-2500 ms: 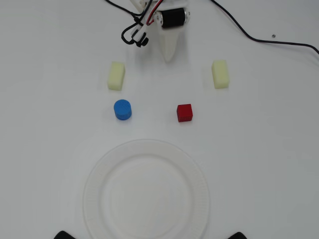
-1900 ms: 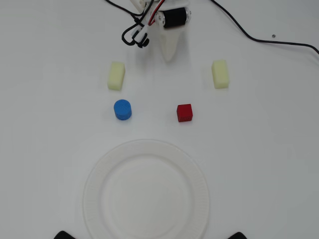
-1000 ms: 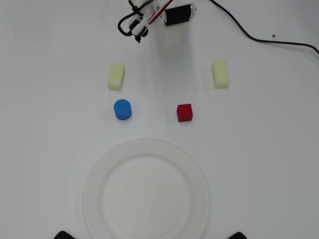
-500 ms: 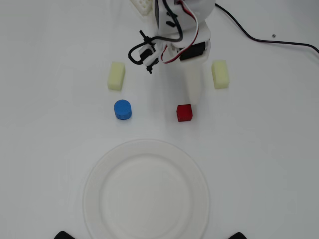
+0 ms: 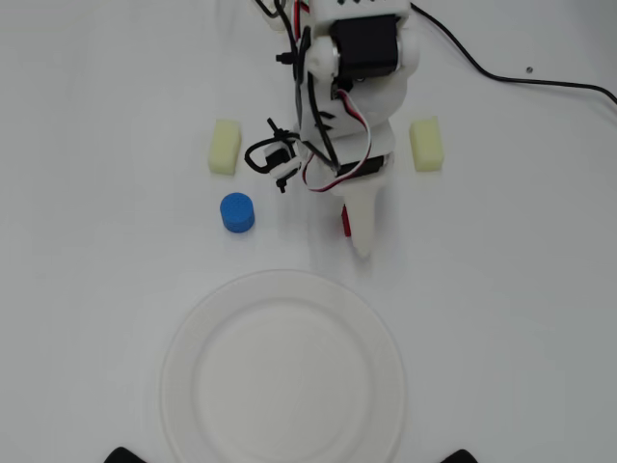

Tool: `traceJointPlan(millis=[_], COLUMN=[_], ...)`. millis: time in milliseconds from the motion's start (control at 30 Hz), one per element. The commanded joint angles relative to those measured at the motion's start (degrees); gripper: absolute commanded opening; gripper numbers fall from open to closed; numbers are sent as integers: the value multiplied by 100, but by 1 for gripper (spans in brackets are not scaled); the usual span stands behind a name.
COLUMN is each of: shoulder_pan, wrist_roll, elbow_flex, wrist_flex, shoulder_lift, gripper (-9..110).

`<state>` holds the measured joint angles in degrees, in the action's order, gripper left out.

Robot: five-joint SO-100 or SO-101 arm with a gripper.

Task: Grasp a red block and put it in the dish.

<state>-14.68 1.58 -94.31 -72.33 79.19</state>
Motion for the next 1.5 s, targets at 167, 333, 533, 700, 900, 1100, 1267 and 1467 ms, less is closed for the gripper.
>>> traceJointPlan(millis=[167,333,533,700,900,1100,1267,1467], shoulder_pan=[-44,-158,-343,-369,-237,132,352,668], wrist_roll=[-35,35,88,88,281,782,1389,1556], elbow_flex=[272,272,369,369,176,-18,-1222,-1872], wrist_flex=[158,202,220,211,220,343,1793,3190], shoulder_lift=[-325,-439,-413,-387,264,2215,4395,5229], gripper=[44,40,20,0,0,0,0,0])
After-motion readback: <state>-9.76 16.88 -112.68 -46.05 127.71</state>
